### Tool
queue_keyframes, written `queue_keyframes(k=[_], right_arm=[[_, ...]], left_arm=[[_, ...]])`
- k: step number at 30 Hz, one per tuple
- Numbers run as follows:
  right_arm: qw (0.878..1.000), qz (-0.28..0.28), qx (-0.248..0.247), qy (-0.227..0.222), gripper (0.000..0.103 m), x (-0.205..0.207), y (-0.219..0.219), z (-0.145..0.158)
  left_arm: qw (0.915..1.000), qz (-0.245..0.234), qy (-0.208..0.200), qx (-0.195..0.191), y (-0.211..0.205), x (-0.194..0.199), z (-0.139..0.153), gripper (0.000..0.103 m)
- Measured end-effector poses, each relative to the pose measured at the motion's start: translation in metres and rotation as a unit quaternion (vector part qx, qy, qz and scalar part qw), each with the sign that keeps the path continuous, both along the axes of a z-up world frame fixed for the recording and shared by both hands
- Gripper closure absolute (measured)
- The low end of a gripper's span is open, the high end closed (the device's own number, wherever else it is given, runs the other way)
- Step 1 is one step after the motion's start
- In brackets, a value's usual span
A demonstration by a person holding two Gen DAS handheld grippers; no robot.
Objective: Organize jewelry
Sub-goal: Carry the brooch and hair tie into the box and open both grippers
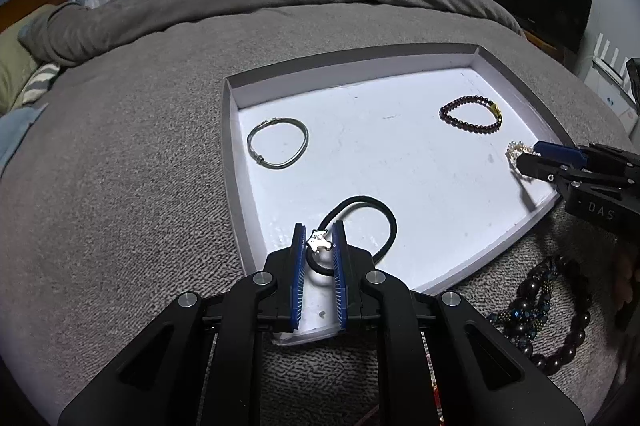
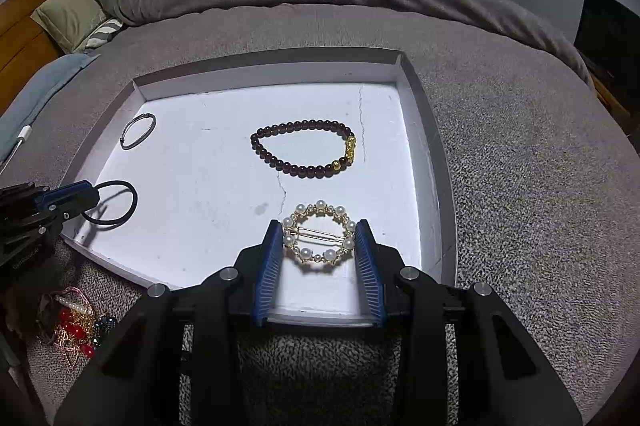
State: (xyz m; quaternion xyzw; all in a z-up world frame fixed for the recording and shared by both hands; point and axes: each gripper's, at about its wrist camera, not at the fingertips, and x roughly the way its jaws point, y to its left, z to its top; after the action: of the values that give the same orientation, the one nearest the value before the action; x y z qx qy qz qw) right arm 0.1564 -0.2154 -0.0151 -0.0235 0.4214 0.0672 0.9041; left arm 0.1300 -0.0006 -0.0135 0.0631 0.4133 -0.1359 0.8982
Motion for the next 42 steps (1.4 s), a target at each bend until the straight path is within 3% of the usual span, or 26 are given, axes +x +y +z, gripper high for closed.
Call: queue_keyframes(k=[11,13,14,20,22,27,36,38,42], right_arm=[[1.000,-0.002,0.002,-0.007,0.065,-0.002,-0.001,0.003],[1.000,-0.003,0.002,-0.008,0.064,-0.002,-0.001,0.004],[1.000,-0.004,0.002,-0.009,0.063,-0.002,-0.001,0.004],[1.000,-0.006,0.006,-0.015,0.060,-0.002,-0.002,0.006],[1.000,-0.006,0.003,-0.019,0.051,-0.003,-0.001,0.007],[0.999,-0.007,0.013,-0.034,0.051,-0.005,0.000,0.012],[0.994,-0.010,0.045,-0.101,0.031,-0.018,-0.004,0.038],[0.992,-0.011,0.053,-0.112,0.021,-0.021,-0.006,0.042],[0.988,-0.017,0.068,-0.135,0.006,-0.026,-0.013,0.048]], left_arm=[[1.0000,0.003,-0.003,0.005,-0.003,0.000,0.001,0.087],[1.0000,0.000,-0.007,0.004,-0.004,-0.002,0.003,0.081],[0.9999,0.000,-0.009,0.005,-0.004,-0.002,0.004,0.071],[0.9997,-0.003,-0.023,-0.008,-0.006,-0.006,0.011,0.056],[0.9995,-0.001,-0.031,-0.010,-0.006,-0.008,0.015,0.053],[0.9990,-0.001,-0.042,-0.014,-0.008,-0.011,0.021,0.047],[0.9977,0.005,-0.064,-0.023,-0.006,-0.017,0.030,0.041],[0.9969,0.014,-0.074,-0.023,-0.005,-0.018,0.032,0.025],[0.9958,0.020,-0.086,-0.027,-0.003,-0.023,0.037,0.022]])
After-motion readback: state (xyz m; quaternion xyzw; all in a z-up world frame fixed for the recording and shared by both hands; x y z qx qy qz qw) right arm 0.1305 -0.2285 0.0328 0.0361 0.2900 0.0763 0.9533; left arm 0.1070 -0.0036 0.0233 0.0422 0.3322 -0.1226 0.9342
